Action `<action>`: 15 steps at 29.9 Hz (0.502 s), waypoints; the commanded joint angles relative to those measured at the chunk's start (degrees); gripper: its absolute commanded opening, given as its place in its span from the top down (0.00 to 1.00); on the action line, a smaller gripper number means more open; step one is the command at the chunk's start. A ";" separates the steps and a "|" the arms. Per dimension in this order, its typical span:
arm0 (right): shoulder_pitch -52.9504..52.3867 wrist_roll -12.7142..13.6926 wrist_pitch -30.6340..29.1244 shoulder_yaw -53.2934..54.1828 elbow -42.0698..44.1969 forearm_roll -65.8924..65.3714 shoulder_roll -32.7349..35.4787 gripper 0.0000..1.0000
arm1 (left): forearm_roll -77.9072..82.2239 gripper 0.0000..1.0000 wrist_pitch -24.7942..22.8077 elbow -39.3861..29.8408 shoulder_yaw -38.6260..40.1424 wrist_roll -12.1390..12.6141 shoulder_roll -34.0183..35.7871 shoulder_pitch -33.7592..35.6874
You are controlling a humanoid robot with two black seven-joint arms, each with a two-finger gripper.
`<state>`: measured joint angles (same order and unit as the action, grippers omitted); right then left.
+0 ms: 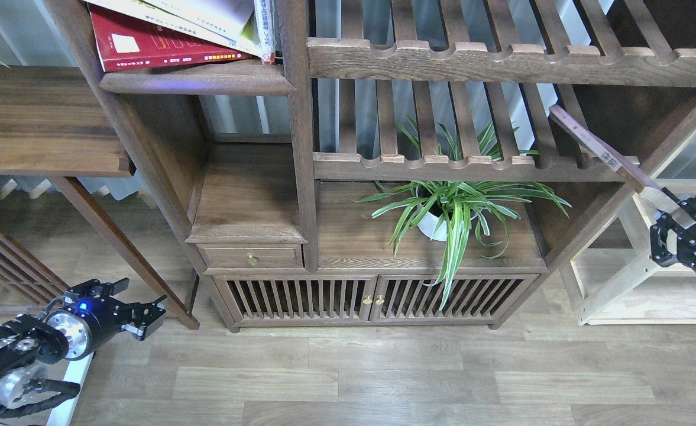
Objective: Organize books on shelf
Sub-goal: 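Lower the maroon book with the right gripper toward the floor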
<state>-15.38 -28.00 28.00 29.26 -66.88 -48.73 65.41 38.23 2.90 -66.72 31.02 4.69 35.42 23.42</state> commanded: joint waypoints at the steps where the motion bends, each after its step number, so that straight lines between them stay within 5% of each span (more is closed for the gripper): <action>1: 0.61 0.00 0.00 -0.08 0.00 1.44 1.55 1.00 | 0.00 0.19 0.00 0.19 0.00 0.06 -0.09 0.05; 15: 4.48 0.00 0.00 -0.17 -1.14 2.85 5.51 1.00 | 0.00 0.19 0.00 0.54 0.00 -0.03 -0.01 0.23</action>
<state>-11.35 -28.03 28.00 29.16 -67.87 -45.89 70.52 38.28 2.90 -66.18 31.02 4.68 35.42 23.56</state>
